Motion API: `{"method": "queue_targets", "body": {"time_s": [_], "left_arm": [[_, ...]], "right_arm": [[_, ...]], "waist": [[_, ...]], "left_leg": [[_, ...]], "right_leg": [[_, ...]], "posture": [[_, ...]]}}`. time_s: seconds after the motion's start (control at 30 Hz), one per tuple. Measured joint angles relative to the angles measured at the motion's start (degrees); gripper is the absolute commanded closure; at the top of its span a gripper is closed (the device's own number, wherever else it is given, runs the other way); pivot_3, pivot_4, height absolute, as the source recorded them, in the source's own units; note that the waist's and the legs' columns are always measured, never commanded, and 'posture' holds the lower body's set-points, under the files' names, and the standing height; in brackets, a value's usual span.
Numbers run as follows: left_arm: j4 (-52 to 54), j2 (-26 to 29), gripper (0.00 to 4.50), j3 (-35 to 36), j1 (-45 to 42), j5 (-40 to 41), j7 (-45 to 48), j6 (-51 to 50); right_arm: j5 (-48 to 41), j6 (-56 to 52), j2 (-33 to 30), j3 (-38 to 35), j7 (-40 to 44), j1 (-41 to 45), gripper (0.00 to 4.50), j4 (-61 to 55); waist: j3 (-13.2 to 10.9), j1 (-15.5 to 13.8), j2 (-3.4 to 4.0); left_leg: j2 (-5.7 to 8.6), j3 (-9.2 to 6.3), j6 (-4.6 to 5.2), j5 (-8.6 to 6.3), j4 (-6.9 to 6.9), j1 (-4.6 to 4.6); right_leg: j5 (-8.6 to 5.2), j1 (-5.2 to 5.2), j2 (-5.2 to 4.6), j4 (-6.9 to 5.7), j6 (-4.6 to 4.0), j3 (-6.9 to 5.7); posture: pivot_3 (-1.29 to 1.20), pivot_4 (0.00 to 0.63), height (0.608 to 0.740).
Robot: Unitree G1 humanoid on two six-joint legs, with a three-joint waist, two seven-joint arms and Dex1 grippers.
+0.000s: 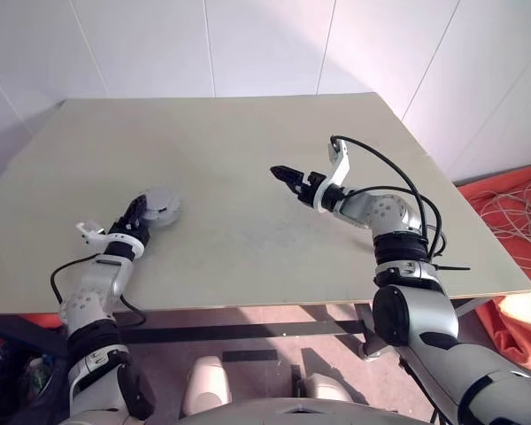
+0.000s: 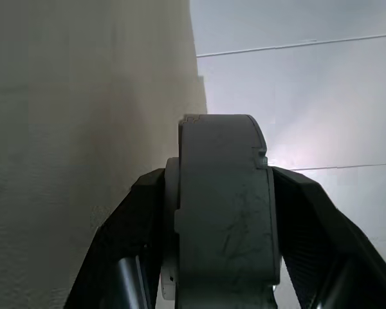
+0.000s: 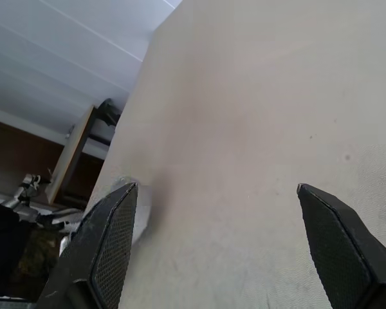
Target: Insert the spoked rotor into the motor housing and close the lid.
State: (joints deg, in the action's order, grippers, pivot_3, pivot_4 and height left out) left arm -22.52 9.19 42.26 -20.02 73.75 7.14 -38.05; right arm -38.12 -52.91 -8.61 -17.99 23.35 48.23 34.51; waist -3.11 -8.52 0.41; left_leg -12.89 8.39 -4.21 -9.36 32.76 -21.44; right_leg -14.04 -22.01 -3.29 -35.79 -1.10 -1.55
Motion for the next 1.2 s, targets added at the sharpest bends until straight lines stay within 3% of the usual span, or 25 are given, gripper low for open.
{"method": "queue_targets", "body": {"time_s": [0.33, 0.37, 0.57, 0.63, 0.93, 1.2], "left_arm": [[-2.4, 0.2, 2.36, 0.4, -1.7, -4.8, -3.9, 7.4], [-2.8, 0.2, 1.65, 0.4, -2.0, -5.3, -4.7, 8.4], [-2.5, 0.3, 0.02, 0.5, -3.0, -6.5, -7.6, 12.0], [-2.5, 0.5, 0.02, 0.5, -3.3, -7.2, -8.8, 13.3], [-7.1, 2.1, 0.02, 0.6, -5.0, -13.8, -15.7, 24.2], [-18.0, 8.1, 0.02, -4.3, -3.3, -35.5, -19.3, 46.0]], "right_arm": [[1.0, 0.1, 0.9, 0.1, 0.0, 0.2, 0.03, 0.8], [1.1, 0.2, 0.9, 0.1, 0.0, 0.2, 0.00, 0.9], [1.2, 0.5, 1.6, 0.1, 0.0, 0.4, 0.00, 1.1], [1.2, 0.6, 1.6, 0.1, 0.0, 0.5, 0.00, 1.3], [2.1, 1.1, 1.5, 0.1, 0.9, 1.9, 0.00, 4.0], [2.7, 1.1, 1.0, 0.1, 2.1, 2.0, 0.00, 4.0]], "waist": [[0.0, 1.6, -0.01], [0.0, 1.7, -0.01], [0.1, 2.8, 0.11], [0.1, 3.3, 0.12], [0.4, 5.2, 0.54], [0.4, 7.6, 0.54]], "left_leg": [[-0.02, 0.05, -0.01, 0.01, -0.01, 0.28], [-0.04, 0.05, -0.02, 0.01, -0.01, 0.32], [-0.03, 0.13, -0.04, 0.02, -0.15, 1.34], [0.01, 0.14, -0.04, 0.02, -0.24, 1.59], [-0.02, 0.09, -0.04, 0.01, -0.67, 2.57], [-0.09, 0.08, -0.07, -0.05, -0.77, 2.37]], "right_leg": [[0.04, 0.07, 0.03, -0.11, -0.05, 0.08], [0.04, 0.07, 0.05, -0.12, -0.05, 0.09], [-0.15, 0.97, 0.04, -0.10, -0.29, 0.17], [-0.35, 1.12, 0.04, -0.10, 0.04, 0.24], [-0.20, 0.93, 0.07, -0.21, -0.19, 0.07], [-0.10, -0.06, 0.12, -0.54, -0.36, 0.02]], "posture": [[0.00, 0.000, 0.740], [0.00, 0.000, 0.740], [0.00, 0.000, 0.740], [0.00, 0.000, 0.740], [0.00, 0.000, 0.740], [0.00, 0.000, 0.740]]}}
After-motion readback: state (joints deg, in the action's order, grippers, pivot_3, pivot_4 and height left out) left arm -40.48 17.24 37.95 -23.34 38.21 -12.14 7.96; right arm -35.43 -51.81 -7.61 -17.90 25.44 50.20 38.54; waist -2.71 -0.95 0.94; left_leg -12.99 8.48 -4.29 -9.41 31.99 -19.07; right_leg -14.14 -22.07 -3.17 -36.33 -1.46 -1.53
